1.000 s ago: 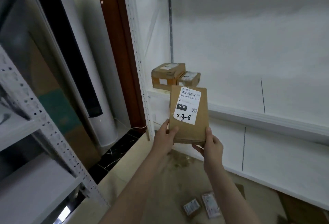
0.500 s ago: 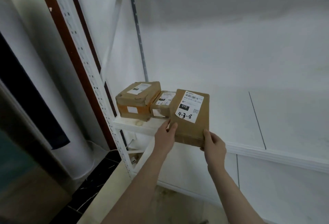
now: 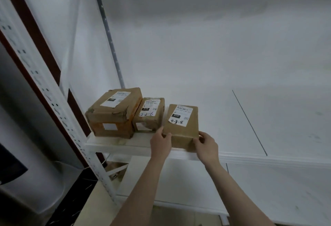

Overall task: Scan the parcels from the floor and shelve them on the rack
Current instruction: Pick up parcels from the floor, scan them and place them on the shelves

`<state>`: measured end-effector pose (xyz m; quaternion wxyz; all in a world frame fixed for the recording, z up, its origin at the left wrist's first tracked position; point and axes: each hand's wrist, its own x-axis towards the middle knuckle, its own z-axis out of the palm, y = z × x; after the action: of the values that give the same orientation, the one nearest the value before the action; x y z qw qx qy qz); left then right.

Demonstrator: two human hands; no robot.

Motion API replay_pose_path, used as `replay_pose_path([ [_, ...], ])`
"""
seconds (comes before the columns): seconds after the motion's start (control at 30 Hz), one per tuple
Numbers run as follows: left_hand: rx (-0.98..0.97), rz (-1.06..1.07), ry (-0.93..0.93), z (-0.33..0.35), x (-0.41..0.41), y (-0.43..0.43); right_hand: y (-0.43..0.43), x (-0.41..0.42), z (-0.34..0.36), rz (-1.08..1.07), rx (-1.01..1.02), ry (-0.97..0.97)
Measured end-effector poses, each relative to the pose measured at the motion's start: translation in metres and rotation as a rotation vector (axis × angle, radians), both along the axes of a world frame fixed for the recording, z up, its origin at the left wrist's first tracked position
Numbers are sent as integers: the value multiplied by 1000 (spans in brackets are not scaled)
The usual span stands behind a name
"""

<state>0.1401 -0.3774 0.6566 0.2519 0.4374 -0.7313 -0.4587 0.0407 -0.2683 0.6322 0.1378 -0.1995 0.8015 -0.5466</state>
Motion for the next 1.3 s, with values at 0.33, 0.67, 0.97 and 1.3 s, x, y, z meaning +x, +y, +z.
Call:
replay_pose_path([
  [0.33,-158,-48,61,-37,7,-34,-65,7,-10,-87,70,62],
  [0.67,-394,-40,96,-43,3,-50,-77,14,-18,-268,-39,158],
  [0.97,-458,-447,313,-66,-8,20,14,45,-53,-770,-166,236],
  [1.3,-272,-1075,-84,-151,-26,120,149,81,-150,-1207,46,-7],
])
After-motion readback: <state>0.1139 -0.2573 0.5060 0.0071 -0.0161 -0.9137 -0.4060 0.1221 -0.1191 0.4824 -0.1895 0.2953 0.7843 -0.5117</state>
